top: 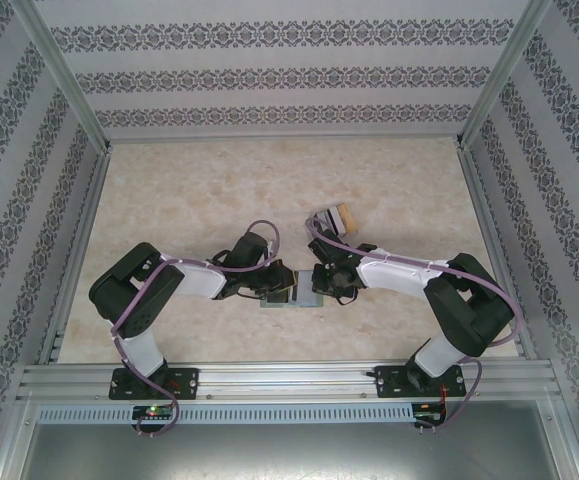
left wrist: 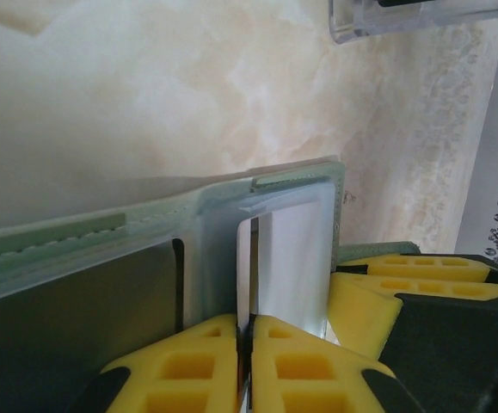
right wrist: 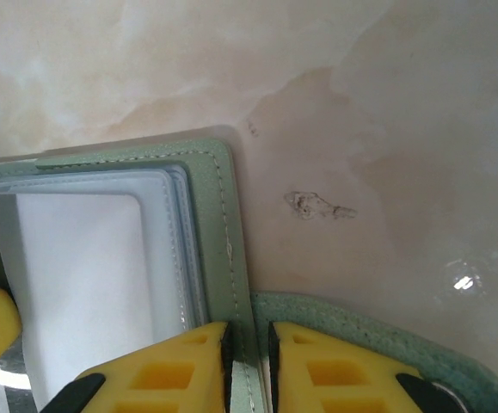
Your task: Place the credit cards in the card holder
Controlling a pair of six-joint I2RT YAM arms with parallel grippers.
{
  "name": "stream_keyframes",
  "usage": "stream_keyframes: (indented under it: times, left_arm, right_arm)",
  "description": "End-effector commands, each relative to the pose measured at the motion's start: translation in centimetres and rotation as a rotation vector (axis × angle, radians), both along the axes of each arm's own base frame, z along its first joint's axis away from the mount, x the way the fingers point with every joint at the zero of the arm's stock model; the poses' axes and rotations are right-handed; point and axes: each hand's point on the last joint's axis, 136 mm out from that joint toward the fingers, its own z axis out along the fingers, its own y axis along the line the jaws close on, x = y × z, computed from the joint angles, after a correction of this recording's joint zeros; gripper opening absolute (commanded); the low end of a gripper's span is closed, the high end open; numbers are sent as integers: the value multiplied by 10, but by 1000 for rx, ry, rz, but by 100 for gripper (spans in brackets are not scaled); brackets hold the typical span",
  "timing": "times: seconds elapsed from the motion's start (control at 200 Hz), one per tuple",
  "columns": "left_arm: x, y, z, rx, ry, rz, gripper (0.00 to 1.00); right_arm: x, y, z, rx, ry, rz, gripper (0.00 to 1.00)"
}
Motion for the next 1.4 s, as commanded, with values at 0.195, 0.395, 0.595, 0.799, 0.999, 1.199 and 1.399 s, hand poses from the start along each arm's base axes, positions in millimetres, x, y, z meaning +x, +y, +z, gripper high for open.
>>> stream_keyframes:
  times: [0.195,0.395,0.595,0.799,0.999,1.199,1.399]
  left_arm:
    - [-20,21,-16,157,41,-2,26]
    - [-21,15,-11,140,27,-27,26]
    - [-23,-7,-9,107,30,-90,28]
    - [-26,-19,-13,109,44,-122,36]
    - [-27,-21,-12,121,43,-139,42]
    - [-24,-1,-8,209,0,-91,49]
    - [-17,13,15,259,-83,-60,61]
  right_arm:
    - [0,12,0,21,2,10,21]
    - [0,12,-1,21,3,10,21]
    - [1,15,2,33,1,14,21]
    - [1,19,6,59,-3,11,21]
    - [2,21,8,70,-9,11,21]
    - [5,11,21,54,-55,-13,22]
    - [17,-4,55,85,-155,-38,31]
